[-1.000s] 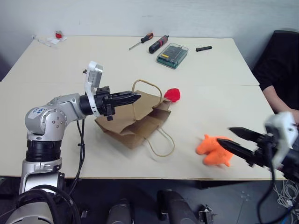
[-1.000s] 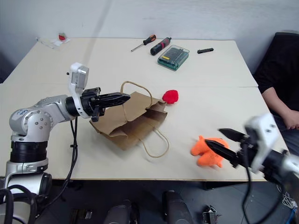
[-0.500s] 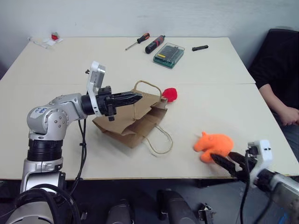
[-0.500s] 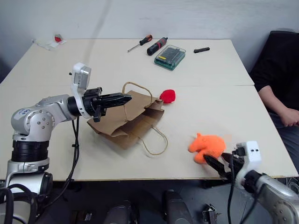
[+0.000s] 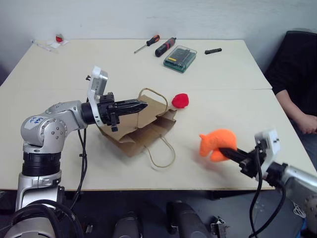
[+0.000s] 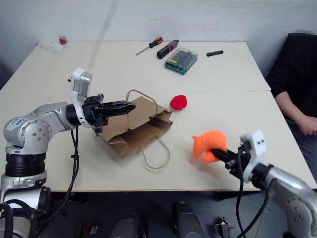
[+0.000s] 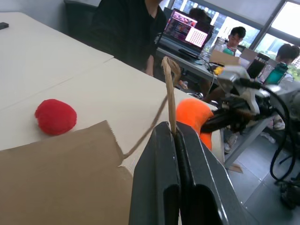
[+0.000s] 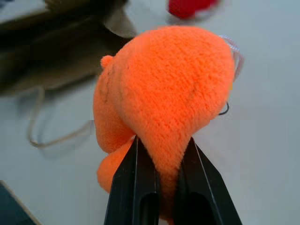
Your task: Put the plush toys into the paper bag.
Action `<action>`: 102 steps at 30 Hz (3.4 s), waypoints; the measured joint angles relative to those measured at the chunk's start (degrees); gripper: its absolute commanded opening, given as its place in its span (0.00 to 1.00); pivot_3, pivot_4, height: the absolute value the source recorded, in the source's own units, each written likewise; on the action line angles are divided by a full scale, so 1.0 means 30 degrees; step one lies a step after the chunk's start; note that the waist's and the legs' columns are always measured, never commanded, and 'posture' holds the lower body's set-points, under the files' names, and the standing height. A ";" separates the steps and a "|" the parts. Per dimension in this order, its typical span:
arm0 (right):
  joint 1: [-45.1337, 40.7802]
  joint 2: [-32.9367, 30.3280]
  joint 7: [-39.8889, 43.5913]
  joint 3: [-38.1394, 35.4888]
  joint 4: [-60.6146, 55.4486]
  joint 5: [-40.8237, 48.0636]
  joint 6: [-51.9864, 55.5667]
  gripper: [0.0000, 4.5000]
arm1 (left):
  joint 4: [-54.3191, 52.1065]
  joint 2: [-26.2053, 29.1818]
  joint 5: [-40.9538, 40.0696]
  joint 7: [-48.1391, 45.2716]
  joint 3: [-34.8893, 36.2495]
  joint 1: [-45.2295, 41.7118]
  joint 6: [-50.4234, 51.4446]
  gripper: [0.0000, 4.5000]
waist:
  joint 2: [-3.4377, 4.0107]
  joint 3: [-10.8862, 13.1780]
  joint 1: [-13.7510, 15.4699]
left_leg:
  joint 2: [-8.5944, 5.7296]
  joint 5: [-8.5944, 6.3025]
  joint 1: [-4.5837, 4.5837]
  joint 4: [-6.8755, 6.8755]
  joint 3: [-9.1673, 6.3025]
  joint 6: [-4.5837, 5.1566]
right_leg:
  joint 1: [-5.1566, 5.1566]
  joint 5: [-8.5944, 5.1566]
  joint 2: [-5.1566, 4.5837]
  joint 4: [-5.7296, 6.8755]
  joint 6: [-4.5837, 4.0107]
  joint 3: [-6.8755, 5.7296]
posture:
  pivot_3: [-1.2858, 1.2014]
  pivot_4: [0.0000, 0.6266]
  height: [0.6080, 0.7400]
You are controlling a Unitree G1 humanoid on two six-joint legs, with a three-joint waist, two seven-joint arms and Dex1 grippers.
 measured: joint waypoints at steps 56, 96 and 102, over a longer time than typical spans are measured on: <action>-0.5360 0.0533 -0.0266 0.3130 0.4794 -0.5900 -0.2766 0.99 | -0.0714 -0.1094 0.0240 0.5762 0.3852 0.1271 -0.1262 0.00 | -0.0007 -0.0004 -0.0426 | -0.0010 0.0050 -0.0309 0.0055 -0.0032 0.0001 | -0.0318 0.0012 -0.0046 0.0073 -0.0010 -0.0064 | 0.52 0.24 1.00; -1.4350 0.9394 0.5427 1.3046 1.5982 -1.0073 -0.8366 0.01 | -0.0491 -0.1656 0.0751 0.3311 0.0793 -0.0451 -0.2136 0.00 | -0.0008 -0.0006 -0.0763 | 0.0002 0.0080 -0.0323 0.0061 -0.0026 -0.0010 | -0.0353 0.0017 -0.0056 0.0202 -0.0029 -0.0084 | 0.52 0.24 1.00; -1.4226 1.1437 0.5527 1.4139 1.9286 -1.1093 -0.9911 0.01 | -0.0612 -0.2379 0.0214 0.3198 0.0748 -0.0579 -0.1645 0.00 | -0.0009 -0.0007 -0.0760 | -0.0002 0.0081 -0.0322 0.0070 -0.0027 -0.0009 | -0.0352 0.0017 -0.0063 0.0216 -0.0029 -0.0082 | 0.52 0.24 1.00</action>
